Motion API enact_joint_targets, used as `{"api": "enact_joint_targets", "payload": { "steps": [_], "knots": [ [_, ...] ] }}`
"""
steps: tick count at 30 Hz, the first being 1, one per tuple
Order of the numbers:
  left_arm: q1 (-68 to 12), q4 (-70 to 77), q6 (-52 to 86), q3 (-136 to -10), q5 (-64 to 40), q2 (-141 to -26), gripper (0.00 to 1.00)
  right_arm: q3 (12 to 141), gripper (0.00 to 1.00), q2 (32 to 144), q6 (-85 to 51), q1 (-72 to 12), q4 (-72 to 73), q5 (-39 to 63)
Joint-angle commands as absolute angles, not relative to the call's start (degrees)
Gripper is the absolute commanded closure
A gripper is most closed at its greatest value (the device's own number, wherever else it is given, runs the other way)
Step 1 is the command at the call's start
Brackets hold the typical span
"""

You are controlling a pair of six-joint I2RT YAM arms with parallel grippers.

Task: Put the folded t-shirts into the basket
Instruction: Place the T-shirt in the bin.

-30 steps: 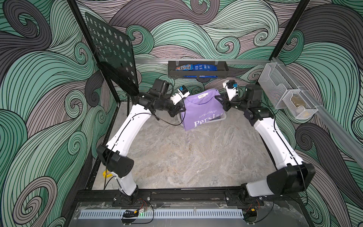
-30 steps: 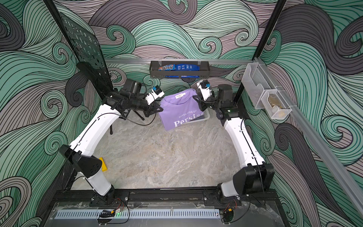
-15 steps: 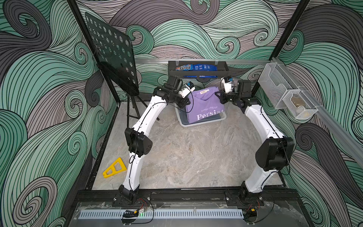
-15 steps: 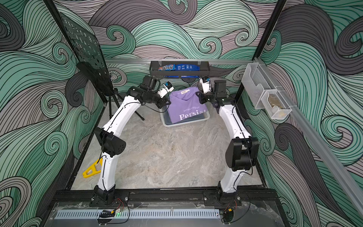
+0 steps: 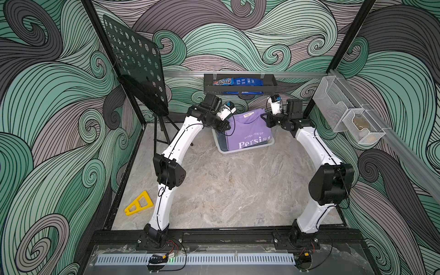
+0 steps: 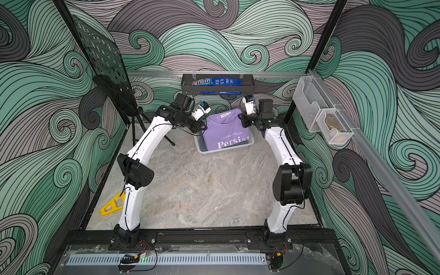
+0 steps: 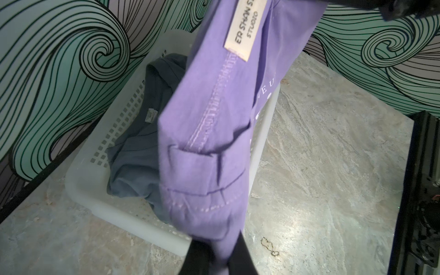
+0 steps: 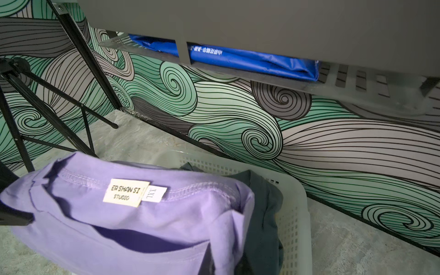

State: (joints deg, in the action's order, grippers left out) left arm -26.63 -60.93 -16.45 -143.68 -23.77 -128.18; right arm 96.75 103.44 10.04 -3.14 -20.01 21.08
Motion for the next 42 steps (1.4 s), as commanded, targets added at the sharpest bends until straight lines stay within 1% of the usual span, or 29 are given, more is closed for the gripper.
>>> {"api": "enact_joint_targets", "payload": {
  "steps": [1,8,15,19,23,27,31,34,36,39,42],
  "knots": [
    [-26.3,-65.1,-14.4,-146.1,-25.9,-126.4,1.0,95.5,1.0,100.4,9.5,-2.6,-19.8,20.4],
    [-26.3,-66.8,-13.4,-148.2,-25.5,-127.9,1.0,94.3,1.0,101.6,8.0,-2.6,-19.2,20.7],
    [-25.8,-65.3,-13.8,-148.9,-20.5,-130.5,1.0,93.5,1.0,104.3,6.9,-2.7,-17.8,20.0],
    [-25.3,-63.8,-14.0,-149.0,-18.5,-132.8,1.0,95.3,1.0,107.0,7.0,-2.7,-17.2,18.5],
    [-25.0,-60.4,-15.4,-149.0,-14.1,-134.2,1.0,97.4,0.96,110.0,6.9,-2.7,-16.2,17.6],
    [-24.8,-56.3,-18.3,-148.8,-9.1,-135.7,1.0,99.0,0.89,112.9,6.7,-2.6,-14.1,17.5],
    [-24.7,-52.2,-20.9,-148.5,-5.1,-137.9,0.91,101.7,0.79,117.1,7.3,-3.0,-11.5,17.1],
    [-24.8,-47.3,-23.0,-148.4,-0.8,-140.2,0.78,107.0,0.7,122.9,8.1,-3.4,-12.1,14.8],
    [-24.8,-44.5,-24.6,-148.4,3.1,-142.0,0.66,112.0,0.61,127.0,8.7,-3.5,-13.5,13.0],
    [-25.1,-41.4,-27.2,-148.5,8.0,-143.5,0.5,122.2,0.53,133.5,10.9,-3.5,-19.4,10.9],
    [-25.7,-42.1,-28.9,-148.4,10.6,-142.7,0.38,127.0,0.45,135.9,13.3,-3.4,-23.1,9.7]
  ]
}}
